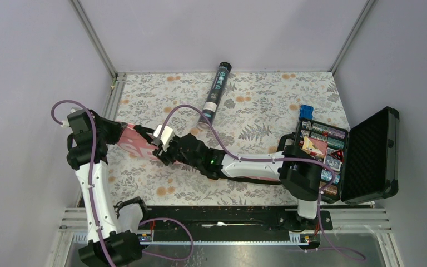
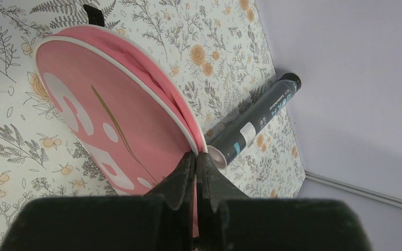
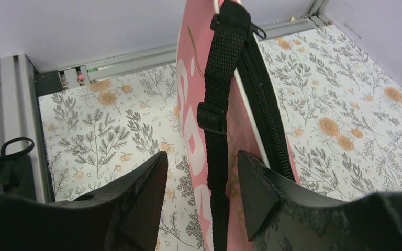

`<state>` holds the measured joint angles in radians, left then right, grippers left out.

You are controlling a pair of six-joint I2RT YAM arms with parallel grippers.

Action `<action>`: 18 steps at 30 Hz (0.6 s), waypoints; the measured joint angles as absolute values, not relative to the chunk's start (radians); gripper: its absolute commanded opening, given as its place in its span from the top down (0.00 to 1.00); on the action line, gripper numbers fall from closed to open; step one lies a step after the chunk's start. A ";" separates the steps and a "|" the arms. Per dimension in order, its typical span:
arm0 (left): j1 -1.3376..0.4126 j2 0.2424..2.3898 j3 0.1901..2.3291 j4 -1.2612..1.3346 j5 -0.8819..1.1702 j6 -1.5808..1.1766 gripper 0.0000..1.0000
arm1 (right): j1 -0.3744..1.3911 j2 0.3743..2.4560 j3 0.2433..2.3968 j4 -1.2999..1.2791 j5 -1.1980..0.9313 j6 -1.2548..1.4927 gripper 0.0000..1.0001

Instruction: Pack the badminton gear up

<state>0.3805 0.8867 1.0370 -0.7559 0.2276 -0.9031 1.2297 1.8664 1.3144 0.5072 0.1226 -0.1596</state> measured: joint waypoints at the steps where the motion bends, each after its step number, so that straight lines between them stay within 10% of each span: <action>1: 0.381 0.885 1.037 -0.756 0.228 -0.903 1.00 | 1.230 1.872 1.314 0.507 0.126 -0.159 0.39; 6: 0.381 0.884 1.037 -0.757 0.227 -0.907 1.00 | 1.230 1.931 1.320 0.503 0.149 -0.158 0.42; 11: 0.381 0.885 1.037 -0.758 0.228 -0.914 1.00 | 1.228 1.997 1.353 0.474 0.156 -0.162 0.98; 18: 0.381 0.900 1.038 -0.759 0.239 -0.920 1.00 | 1.221 1.948 1.363 0.416 0.036 -0.144 1.00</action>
